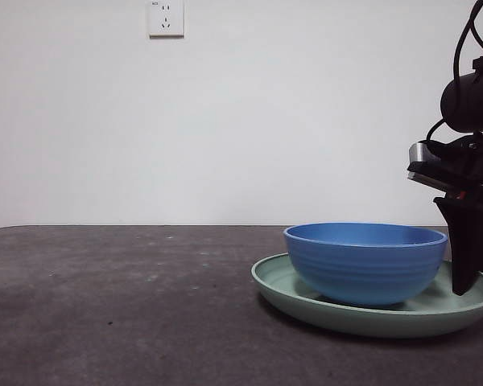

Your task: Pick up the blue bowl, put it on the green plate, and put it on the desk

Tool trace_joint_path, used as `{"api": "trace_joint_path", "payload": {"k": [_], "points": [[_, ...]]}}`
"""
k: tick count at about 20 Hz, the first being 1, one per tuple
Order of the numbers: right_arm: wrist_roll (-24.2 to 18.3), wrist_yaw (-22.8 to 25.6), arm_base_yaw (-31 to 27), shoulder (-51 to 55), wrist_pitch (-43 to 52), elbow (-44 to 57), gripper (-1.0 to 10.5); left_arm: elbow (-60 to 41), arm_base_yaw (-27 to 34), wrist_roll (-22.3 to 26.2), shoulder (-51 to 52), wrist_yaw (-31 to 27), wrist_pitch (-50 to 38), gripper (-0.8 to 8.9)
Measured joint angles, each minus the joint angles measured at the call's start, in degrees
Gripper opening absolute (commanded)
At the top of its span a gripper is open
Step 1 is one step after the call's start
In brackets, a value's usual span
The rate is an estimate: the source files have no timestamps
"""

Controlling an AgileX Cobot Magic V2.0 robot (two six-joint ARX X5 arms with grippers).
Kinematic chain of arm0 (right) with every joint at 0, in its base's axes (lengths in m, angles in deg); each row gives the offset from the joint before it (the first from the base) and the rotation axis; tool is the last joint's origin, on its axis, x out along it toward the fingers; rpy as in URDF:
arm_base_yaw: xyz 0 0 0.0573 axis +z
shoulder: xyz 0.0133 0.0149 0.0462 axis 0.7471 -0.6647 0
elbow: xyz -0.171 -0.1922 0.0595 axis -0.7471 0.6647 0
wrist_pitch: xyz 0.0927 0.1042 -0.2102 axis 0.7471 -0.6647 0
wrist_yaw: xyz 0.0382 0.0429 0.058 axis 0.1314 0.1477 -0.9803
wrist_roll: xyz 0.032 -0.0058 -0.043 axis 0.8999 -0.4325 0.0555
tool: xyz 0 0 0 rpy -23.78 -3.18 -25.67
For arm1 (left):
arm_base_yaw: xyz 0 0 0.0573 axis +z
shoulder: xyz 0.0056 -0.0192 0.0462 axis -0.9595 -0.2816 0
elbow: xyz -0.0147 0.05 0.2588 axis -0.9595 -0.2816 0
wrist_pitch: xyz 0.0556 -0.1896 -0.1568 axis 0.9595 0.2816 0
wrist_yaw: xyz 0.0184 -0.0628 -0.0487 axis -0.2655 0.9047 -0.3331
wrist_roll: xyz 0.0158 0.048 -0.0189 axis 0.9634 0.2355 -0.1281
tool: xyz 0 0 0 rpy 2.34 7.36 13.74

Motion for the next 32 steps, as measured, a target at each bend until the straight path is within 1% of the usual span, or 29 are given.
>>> {"api": "trace_joint_path", "payload": {"k": [4,6,9,12,14,18,22,26,30,32], "points": [[0.31,-0.50,-0.02,0.04,0.00,-0.13,0.1,0.00,0.00,-0.02,0.00,0.02,0.00,6.52],[0.31,-2.12,-0.02,0.04,-1.25,-1.66,0.1,0.00,0.00,0.00,0.00,0.00,0.00,6.52],[0.37,-5.90,0.17,0.04,-3.21,-5.42,0.1,0.00,0.00,0.00,0.00,0.00,0.00,6.52],[2.01,-8.57,1.64,0.04,-4.24,-8.96,0.1,0.00,0.00,0.00,0.00,0.02,0.00,6.52],[4.13,-8.72,3.67,0.04,-3.52,-10.69,0.1,0.00,0.00,0.00,0.00,0.00,0.02,6.52],[9.09,-8.87,10.03,-0.17,1.03,-10.78,0.1,-0.02,0.00,0.00,0.00,0.00,0.76,6.52],[13.53,-9.14,14.88,-4.55,6.62,-10.80,0.1,0.00,0.00,0.04,0.00,0.00,0.66,6.52],[15.56,-9.07,17.03,-9.09,9.18,-10.78,0.1,0.00,0.00,0.04,0.00,0.00,0.66,6.52],[16.06,-8.90,17.51,-10.91,10.16,-10.78,0.1,0.00,0.00,0.04,0.00,0.00,0.68,6.52],[16.06,-8.92,17.55,-10.91,10.40,-10.78,0.3,0.00,0.00,0.04,0.00,0.00,0.68,6.52]]}}
